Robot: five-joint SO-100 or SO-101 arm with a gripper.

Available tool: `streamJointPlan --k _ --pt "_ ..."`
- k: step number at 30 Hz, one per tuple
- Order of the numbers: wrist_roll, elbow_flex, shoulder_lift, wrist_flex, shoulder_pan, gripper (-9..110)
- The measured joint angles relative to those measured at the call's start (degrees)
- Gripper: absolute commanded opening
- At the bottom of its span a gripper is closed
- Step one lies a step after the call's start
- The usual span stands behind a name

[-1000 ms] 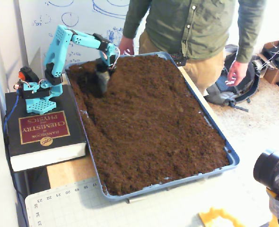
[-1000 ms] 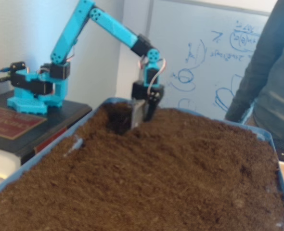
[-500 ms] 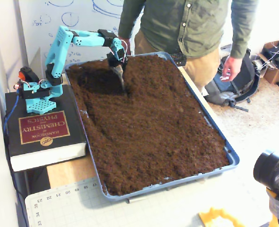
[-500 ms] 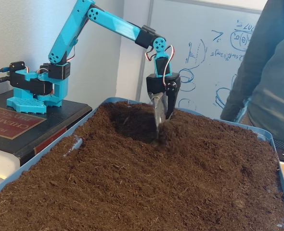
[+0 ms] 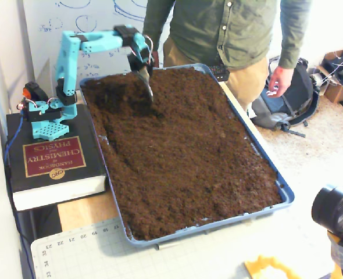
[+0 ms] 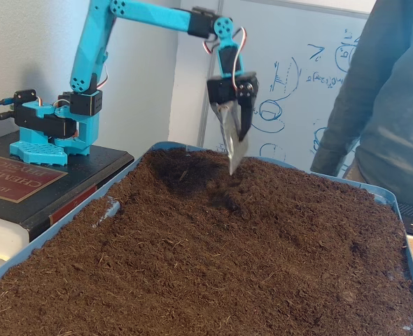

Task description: Build a berm.

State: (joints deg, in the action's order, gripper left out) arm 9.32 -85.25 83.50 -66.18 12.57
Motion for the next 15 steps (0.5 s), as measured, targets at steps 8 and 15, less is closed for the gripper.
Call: streamJointPlan --k 8,15 --pt "-3.2 -11.5 3.6 -11.8 -9.1 1" --pt "-11.2 -25.5 3.7 -10.5 -17.2 1"
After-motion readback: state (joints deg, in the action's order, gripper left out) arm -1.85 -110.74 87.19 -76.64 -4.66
